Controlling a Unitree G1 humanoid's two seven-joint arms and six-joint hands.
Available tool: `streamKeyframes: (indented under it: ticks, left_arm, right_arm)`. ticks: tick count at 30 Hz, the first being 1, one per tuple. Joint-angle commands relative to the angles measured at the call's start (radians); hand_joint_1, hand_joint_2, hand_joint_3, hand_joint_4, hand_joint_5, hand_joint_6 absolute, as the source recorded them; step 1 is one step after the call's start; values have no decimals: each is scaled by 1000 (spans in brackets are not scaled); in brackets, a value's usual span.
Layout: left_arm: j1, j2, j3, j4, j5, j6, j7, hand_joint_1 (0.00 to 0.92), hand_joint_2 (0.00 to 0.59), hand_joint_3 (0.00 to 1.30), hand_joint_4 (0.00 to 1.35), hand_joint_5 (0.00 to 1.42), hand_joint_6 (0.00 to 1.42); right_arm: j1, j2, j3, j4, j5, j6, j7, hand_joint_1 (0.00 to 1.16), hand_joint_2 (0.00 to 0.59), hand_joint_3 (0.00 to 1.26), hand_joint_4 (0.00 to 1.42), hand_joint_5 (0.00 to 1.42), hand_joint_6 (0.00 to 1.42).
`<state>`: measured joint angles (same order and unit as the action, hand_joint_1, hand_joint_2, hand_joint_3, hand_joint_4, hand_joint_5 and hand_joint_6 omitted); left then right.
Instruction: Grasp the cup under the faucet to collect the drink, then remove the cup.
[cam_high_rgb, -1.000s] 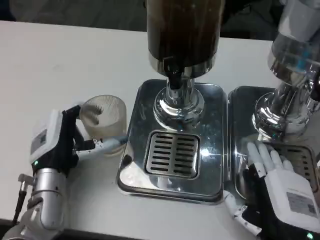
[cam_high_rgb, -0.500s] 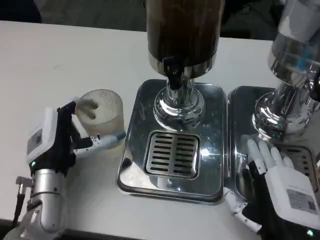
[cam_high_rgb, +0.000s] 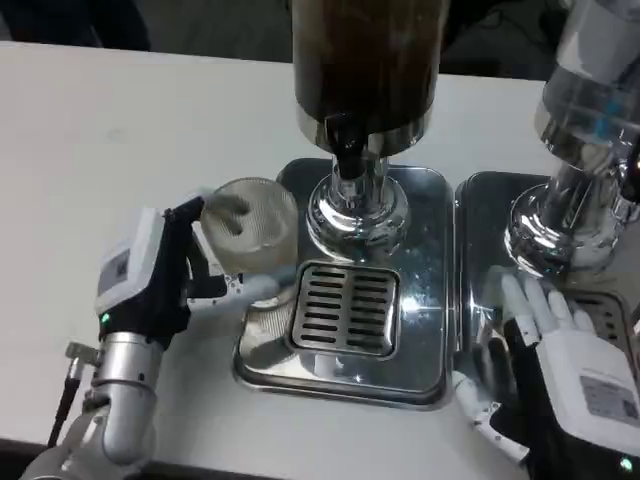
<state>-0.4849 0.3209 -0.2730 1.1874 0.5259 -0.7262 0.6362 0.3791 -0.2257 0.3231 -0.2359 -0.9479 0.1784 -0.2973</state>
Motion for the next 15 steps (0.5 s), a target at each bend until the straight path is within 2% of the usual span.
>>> streamKeyframes:
  ticks: [1, 8, 15]
  left_arm:
    - [-47, -29, -26, 6, 14, -10, -26, 711, 0, 917, 1062, 1146, 1287]
    - [-71, -91, -43, 36, 17, 11, -64, 713, 0, 921, 1075, 1164, 1301]
    - [-98, -123, -66, 46, 35, 24, -74, 718, 0, 931, 1075, 1174, 1291]
  right_arm:
    - [10, 6, -10, -15, -4, 3, -22, 326, 461, 15, 0, 0, 2]
    - [15, 18, -9, -18, -12, 7, -28, 323, 458, 15, 0, 0, 2]
    - [30, 24, -12, -25, -15, 12, -32, 321, 457, 15, 0, 0, 2]
